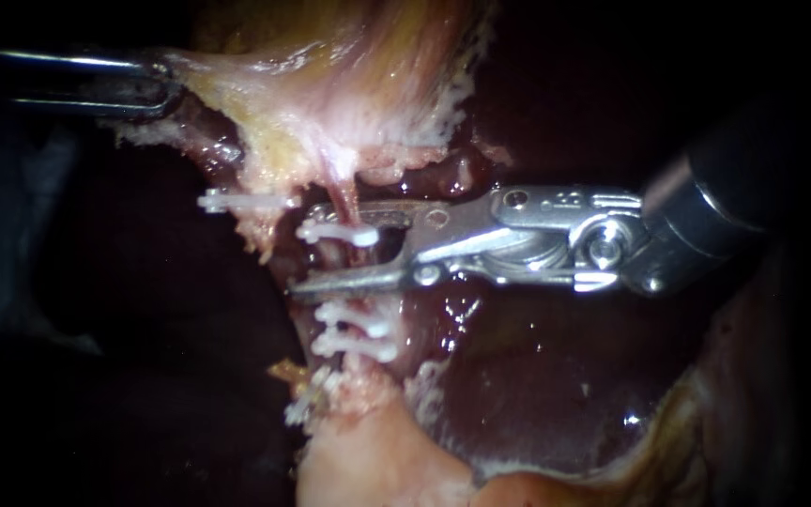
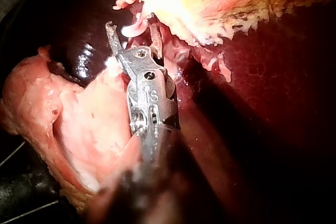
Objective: Going back third clip right tube
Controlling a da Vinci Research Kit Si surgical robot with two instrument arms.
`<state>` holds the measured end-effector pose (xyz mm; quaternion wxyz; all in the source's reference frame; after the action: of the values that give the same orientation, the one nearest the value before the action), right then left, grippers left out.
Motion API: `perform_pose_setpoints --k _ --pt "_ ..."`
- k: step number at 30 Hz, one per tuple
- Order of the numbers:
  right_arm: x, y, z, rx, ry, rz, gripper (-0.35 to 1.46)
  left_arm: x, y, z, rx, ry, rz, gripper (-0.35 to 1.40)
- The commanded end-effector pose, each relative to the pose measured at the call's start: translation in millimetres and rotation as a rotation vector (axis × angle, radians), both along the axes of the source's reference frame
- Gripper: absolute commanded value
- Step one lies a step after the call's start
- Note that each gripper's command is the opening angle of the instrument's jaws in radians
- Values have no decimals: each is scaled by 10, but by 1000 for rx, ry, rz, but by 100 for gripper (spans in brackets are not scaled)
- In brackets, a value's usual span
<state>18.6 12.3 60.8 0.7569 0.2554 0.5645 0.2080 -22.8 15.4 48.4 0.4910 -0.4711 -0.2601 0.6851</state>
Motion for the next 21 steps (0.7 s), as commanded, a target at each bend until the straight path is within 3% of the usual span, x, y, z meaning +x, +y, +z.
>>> perform_pose_setpoints --k 1,15,21 --pt "-1 0 0 2 0 1 47 0 0 0 0 0 0 -35" --pt "-43 5 -11 -59 -14 16 50 1 0 0 0 0 1 -35" --pt "-62 10 -19 -64 -9 8 50 1 0 0 0 0 1 -35"
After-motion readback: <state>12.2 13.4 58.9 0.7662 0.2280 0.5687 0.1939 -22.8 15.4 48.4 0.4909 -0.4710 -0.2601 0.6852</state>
